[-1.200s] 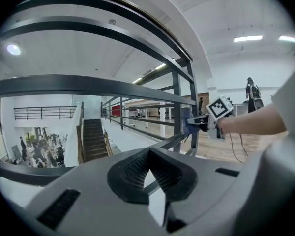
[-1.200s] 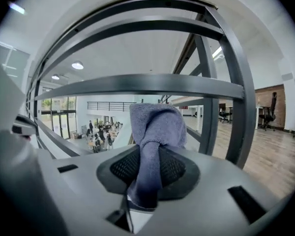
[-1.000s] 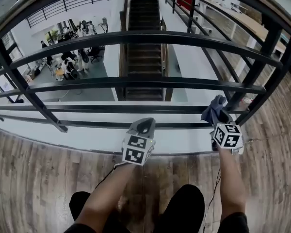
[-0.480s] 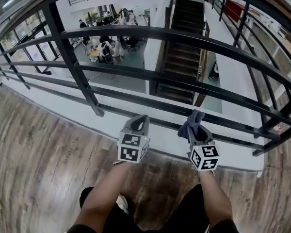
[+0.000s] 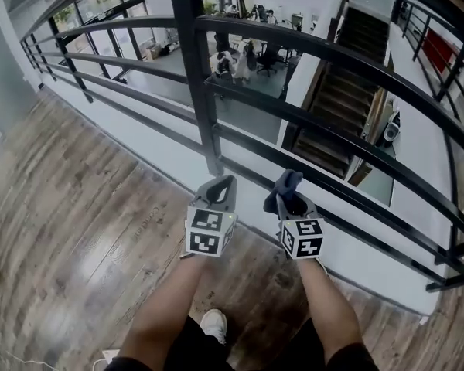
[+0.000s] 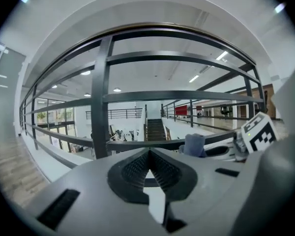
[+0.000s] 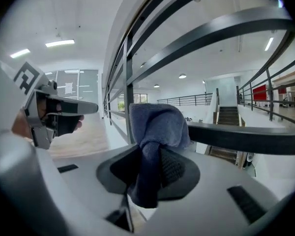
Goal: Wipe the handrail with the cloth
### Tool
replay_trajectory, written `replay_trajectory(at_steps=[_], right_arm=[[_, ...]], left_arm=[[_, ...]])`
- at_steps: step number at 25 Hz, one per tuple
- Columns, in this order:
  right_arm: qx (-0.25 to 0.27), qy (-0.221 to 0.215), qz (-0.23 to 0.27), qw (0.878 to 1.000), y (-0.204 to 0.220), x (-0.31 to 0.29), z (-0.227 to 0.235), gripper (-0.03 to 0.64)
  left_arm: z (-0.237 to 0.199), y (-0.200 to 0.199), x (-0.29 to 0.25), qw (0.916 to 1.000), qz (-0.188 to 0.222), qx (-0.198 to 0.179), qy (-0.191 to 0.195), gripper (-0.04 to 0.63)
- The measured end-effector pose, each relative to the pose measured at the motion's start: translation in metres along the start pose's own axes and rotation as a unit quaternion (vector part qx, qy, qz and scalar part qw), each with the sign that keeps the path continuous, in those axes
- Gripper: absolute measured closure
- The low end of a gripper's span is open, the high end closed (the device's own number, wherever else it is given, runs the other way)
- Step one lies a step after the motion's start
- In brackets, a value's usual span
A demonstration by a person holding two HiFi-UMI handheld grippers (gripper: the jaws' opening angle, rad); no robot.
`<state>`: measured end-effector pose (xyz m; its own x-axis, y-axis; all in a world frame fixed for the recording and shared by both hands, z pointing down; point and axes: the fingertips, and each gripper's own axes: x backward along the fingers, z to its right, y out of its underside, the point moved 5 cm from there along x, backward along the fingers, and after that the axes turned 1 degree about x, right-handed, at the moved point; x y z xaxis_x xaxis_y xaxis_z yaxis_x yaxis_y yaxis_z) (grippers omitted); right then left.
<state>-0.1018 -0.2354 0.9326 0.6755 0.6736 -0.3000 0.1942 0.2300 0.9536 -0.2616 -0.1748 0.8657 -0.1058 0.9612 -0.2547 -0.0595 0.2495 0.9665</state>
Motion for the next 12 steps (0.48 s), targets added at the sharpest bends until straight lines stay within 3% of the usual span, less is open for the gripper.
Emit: replay_trajectory(at_steps=[7, 12], right_arm=[[-0.007, -0.039, -0.059, 0.997, 0.013, -0.13, -0.066, 0.517], [0.018, -0.025, -0.092, 0.995, 0.032, -0.205, -0.08, 0.517]], left_arm=[[-0.08, 0.015, 0.01, 0.9984, -0.009, 0.047, -0.031, 0.597], [-0.116, 0.029, 0.011, 0.9963, -0.012, 0.076, -0.038, 0.597]])
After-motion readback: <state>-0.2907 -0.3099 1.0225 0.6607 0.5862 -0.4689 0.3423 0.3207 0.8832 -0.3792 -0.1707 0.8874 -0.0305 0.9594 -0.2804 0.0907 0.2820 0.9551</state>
